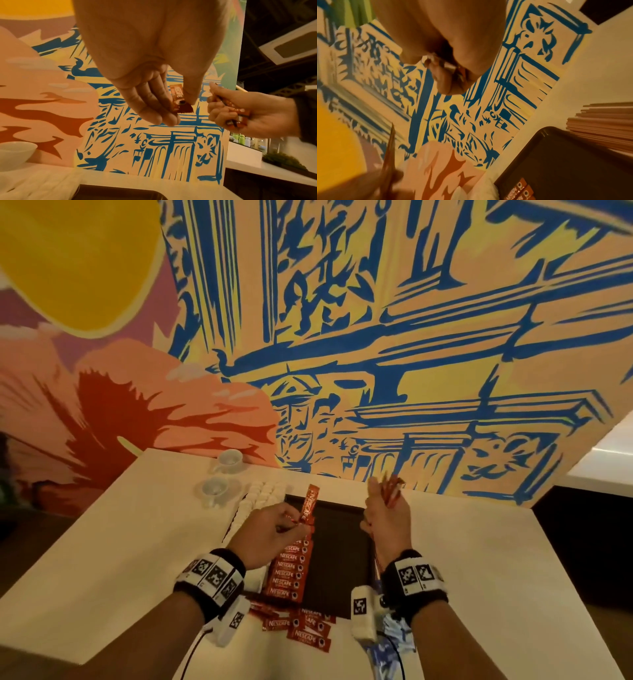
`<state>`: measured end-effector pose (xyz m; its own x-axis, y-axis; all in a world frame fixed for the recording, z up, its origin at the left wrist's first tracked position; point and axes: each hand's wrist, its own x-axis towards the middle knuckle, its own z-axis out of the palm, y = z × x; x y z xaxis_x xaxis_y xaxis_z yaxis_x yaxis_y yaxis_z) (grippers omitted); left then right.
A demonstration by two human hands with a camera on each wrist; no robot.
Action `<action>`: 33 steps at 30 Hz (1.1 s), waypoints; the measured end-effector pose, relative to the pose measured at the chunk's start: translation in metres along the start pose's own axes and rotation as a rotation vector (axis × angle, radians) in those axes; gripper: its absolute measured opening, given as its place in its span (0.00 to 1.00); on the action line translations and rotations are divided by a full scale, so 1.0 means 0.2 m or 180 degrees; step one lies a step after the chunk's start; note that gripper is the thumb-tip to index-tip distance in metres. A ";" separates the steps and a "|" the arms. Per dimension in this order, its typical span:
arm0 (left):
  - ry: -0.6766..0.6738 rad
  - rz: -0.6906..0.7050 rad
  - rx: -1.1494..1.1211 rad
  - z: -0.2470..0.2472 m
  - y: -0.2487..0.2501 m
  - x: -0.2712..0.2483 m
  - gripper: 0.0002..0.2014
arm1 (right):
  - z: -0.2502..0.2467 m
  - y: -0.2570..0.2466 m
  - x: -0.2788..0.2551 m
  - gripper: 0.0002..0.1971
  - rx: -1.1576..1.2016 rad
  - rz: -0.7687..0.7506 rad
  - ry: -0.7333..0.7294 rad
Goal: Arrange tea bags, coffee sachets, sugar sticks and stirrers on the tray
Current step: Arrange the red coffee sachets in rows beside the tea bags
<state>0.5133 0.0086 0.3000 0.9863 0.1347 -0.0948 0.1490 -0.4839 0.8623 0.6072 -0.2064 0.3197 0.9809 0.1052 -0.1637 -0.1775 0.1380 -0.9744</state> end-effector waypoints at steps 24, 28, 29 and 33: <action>0.0349 0.0012 0.0066 -0.01 -0.10 0.37 0.23 | 0.09 0.13 0.24 0.07 -0.1007 0.0354 -0.1226; 0.0328 0.0945 0.1371 -0.05 -0.16 0.46 0.25 | 0.11 0.17 0.30 0.06 -0.1104 0.0585 -0.1246; 0.0240 0.1115 0.1632 -0.05 -0.17 0.48 0.23 | 0.12 0.18 0.31 0.07 -0.1124 0.0624 -0.1251; 0.0017 0.1538 0.2073 -0.06 -0.23 0.59 0.15 | 0.16 0.22 0.37 0.05 -0.1126 0.0652 -0.1201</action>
<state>0.6213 0.0574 0.2548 0.9521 -0.2147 0.2177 -0.2807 -0.8958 0.3445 0.6687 -0.1619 0.2699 0.8209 0.4495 -0.3521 -0.2601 -0.2547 -0.9314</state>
